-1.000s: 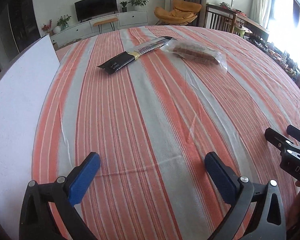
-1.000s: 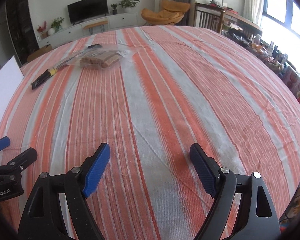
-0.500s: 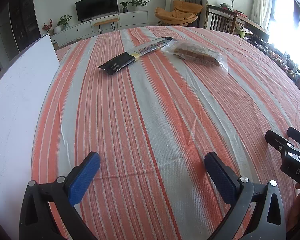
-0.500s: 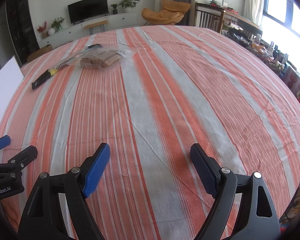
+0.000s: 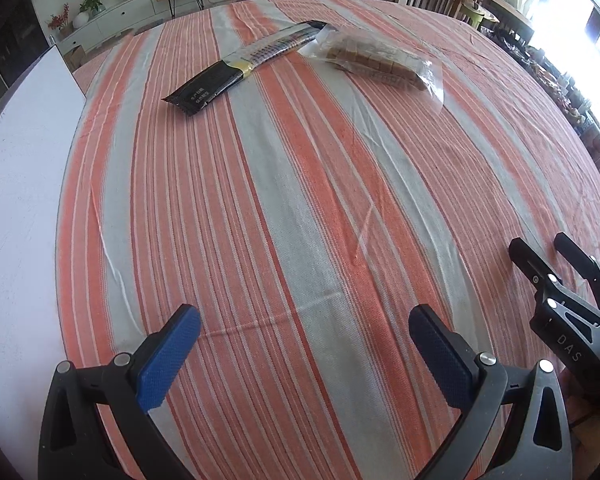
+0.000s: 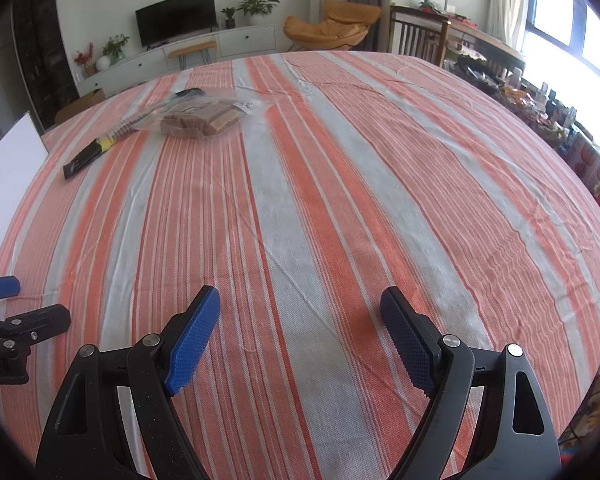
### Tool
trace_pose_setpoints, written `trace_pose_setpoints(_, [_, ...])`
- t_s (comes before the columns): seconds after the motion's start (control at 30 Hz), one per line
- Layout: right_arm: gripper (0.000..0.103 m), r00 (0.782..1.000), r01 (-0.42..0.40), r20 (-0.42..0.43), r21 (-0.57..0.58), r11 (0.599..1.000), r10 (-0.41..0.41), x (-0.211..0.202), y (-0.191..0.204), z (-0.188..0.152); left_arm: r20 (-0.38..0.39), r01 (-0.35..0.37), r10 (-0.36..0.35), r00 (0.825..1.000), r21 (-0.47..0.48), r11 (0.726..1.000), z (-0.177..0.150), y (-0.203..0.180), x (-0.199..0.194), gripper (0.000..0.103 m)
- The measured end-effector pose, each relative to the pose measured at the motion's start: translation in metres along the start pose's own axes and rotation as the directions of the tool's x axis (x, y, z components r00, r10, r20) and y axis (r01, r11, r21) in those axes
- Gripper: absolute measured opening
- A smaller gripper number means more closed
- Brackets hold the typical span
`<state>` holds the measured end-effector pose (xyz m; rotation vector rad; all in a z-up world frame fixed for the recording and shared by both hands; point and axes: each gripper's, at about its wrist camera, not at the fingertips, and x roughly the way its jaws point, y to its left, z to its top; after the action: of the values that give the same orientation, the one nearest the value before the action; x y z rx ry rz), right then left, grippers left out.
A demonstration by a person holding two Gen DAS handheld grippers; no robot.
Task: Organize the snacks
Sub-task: 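Withdraw both tools from the box back over the table, then grasp the clear candy tube packet with the left tool and lift it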
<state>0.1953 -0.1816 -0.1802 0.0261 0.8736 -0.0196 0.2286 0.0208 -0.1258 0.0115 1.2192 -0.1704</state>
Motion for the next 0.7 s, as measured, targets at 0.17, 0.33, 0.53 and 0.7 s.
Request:
trace_pose_setpoints(0.17, [0.085,1.0,0.0,0.0,0.0,1.0,0.0,0.0,0.0,0.0,0.094,-0.021,0.008,0.996,0.138,0.99,0.042,-0.012,-0.038,0.103])
trace_pose_setpoints(0.33, [0.085,1.0,0.0,0.0,0.0,1.0,0.0,-0.001,0.0,0.0,0.124,-0.113,0.078,0.989,0.308,0.945,0.101,-0.019,-0.034,0.103])
trace_pose_setpoints(0.53, [0.085,1.0,0.0,0.0,0.0,1.0,0.0,-0.001,0.0,0.0,0.109,-0.14,0.108,0.988,0.356,0.924,0.152,-0.009,0.01,0.103])
trace_pose_setpoints(0.7, [0.086,1.0,0.0,0.0,0.0,1.0,0.0,-0.001,0.0,0.0,0.118,-0.202,0.168,0.979,0.407,0.891,0.175,-0.008,0.046,0.103])
